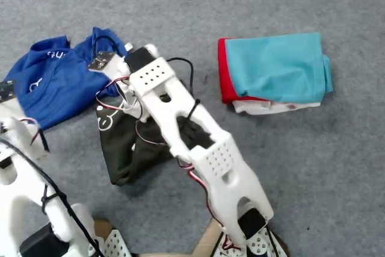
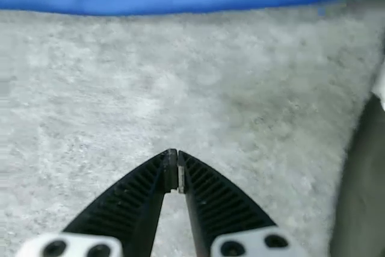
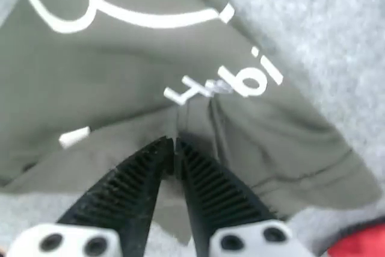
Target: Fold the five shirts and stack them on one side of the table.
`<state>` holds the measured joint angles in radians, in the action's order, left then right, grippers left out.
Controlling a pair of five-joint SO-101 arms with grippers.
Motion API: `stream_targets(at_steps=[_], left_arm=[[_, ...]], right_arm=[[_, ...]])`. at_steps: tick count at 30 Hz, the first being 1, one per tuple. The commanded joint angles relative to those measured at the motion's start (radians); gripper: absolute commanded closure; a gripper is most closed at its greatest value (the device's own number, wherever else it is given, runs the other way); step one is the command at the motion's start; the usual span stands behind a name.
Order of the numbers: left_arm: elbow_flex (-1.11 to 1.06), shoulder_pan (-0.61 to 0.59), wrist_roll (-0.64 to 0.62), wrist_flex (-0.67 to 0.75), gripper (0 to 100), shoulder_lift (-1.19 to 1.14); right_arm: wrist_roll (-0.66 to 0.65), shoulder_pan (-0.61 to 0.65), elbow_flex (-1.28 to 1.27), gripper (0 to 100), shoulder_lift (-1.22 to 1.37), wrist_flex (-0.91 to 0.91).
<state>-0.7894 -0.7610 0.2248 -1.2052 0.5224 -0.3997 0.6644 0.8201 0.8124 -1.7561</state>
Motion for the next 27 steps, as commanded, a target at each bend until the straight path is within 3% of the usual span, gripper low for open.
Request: stream_targets(at_steps=[1, 11, 19, 22, 27], left_arm=[[0.050, -0.048, 0.008, 0.020, 97, 0.021], [0.058, -0.051, 0.009, 0.017, 97, 0.021], [0.058, -0.044, 0.009, 0.015, 97, 0.021], [0.058, -0.025, 0.009, 0.021, 97, 0.021], [0.058, 0.035, 0.002, 0.015, 97, 0.021]], right_arm=[[-0.002, -0.012, -0.105, 98.4, -0.107, -0.009], [-0.091, -0.120, -0.490, 98.4, -0.329, -0.008], [-0.336, -0.281, -0.771, 98.4, -0.691, 0.005], [-0.364, -0.258, -0.750, 98.4, -0.728, 0.077], [-0.270, -0.127, -0.691, 98.3, -0.638, 0.258]])
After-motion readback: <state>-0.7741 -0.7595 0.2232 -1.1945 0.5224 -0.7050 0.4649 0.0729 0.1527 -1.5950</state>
